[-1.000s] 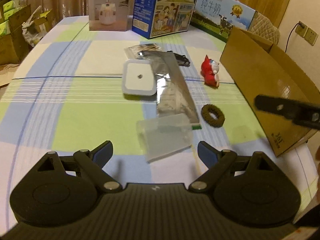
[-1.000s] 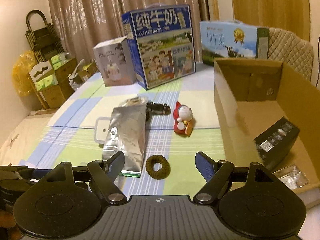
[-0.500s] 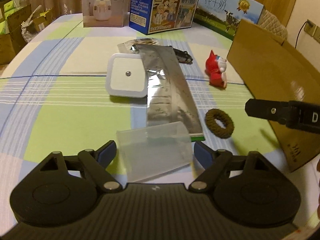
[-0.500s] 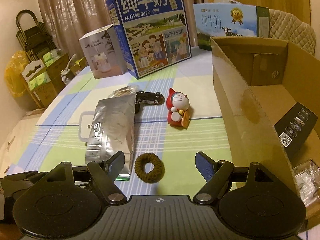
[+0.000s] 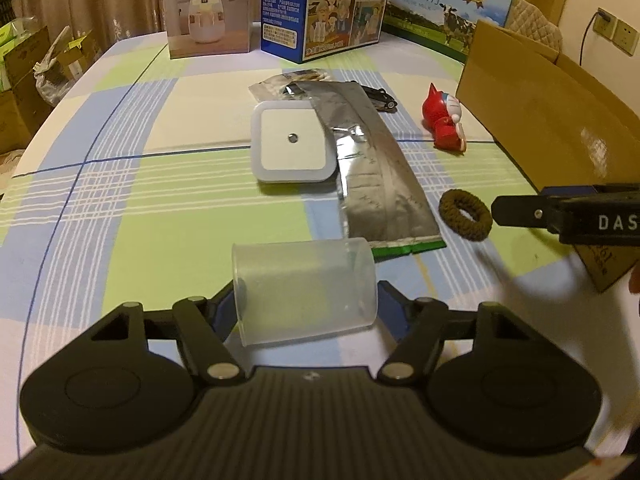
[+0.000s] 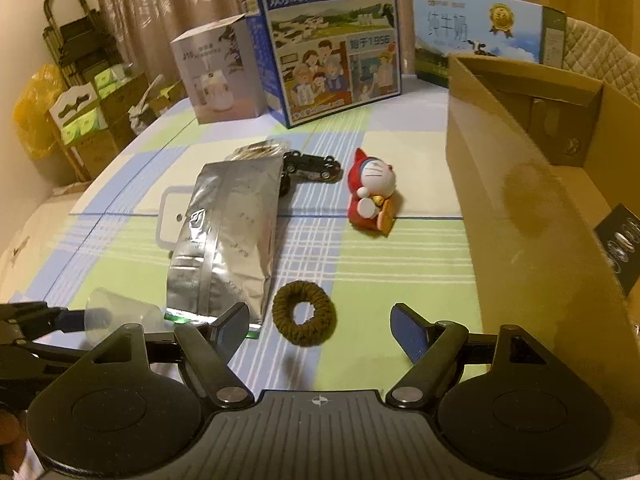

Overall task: Organize objects
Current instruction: 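Grasp the clear plastic cup with the left tool while the right tool approaches the brown hair tie, then close the right tool on the brown hair tie and lift it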

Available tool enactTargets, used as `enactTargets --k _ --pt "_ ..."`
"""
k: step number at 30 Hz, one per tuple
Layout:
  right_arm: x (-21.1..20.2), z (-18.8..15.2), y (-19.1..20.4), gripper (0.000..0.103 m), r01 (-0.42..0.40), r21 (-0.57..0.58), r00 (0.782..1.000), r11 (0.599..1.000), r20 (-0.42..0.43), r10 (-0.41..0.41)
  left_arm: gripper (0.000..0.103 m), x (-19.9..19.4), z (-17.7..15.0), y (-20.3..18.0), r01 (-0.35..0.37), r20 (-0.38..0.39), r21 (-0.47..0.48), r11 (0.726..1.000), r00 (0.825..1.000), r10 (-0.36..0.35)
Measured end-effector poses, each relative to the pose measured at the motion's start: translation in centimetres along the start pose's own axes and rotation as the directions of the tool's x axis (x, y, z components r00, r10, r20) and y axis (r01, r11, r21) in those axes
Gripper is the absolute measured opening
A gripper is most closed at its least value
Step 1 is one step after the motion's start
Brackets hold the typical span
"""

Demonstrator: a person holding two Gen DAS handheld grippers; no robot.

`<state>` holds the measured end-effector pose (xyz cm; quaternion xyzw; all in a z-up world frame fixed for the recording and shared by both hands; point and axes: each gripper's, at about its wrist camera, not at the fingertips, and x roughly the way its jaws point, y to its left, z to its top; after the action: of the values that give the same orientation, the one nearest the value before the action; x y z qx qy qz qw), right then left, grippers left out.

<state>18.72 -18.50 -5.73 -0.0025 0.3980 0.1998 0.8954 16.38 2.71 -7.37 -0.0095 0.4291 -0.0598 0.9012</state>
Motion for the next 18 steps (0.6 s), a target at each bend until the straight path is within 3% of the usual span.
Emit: enactTargets --k 13,18 --pt "3.6 0.3 1.4 0.075 -0.010 -0.105 0.998 0.994 -0.061 0.003 0.066 -0.4 -0.2 1.8 0.012 0.016 -0.029 0.999 1.000 -0.012" --pt "4.6 0.6 1.2 0.058 0.005 -0.109 0.997 0.994 -0.076 -0.013 0.066 -0.5 -0.2 2.1 0.024 0.025 -0.039 0.999 0.999 -0.023"
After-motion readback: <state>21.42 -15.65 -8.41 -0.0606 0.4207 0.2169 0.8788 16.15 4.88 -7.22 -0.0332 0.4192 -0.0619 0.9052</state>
